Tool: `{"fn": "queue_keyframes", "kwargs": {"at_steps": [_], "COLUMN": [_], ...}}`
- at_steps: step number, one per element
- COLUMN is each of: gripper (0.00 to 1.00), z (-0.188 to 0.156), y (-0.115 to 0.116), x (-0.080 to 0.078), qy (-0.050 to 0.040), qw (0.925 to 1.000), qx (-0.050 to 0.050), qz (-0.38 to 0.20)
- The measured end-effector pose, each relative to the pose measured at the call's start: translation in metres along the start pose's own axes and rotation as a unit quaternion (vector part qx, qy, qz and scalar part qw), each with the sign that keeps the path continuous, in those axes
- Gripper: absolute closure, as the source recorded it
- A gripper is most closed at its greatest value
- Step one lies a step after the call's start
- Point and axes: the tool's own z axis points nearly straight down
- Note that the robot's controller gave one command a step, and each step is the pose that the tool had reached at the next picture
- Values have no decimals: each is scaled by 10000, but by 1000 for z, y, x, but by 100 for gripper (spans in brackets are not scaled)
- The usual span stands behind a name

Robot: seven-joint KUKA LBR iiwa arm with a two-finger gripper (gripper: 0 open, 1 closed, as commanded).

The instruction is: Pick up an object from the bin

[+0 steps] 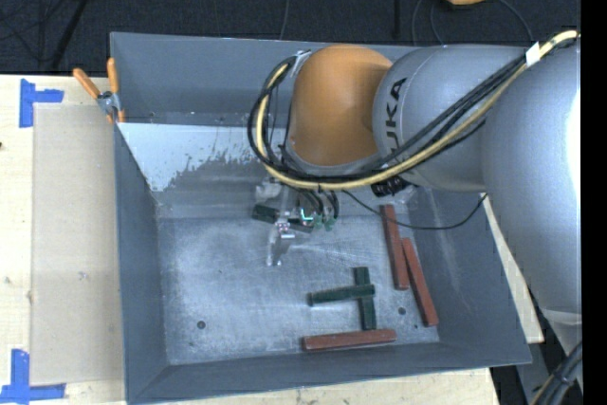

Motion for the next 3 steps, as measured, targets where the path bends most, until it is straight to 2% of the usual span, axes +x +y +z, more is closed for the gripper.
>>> {"fn": "queue_keyframes", "kwargs": {"at_steps": [1, 2, 3], "gripper": [0, 100, 100], "z": [-5, 46, 46], "y": [0, -42, -42], "x": [-2, -18, -17], "qy": [-37, -85, -79], "qw": [10000, 9973, 9973], "qx": [-3, -39, -39], "qz": [10, 728, 731]}}
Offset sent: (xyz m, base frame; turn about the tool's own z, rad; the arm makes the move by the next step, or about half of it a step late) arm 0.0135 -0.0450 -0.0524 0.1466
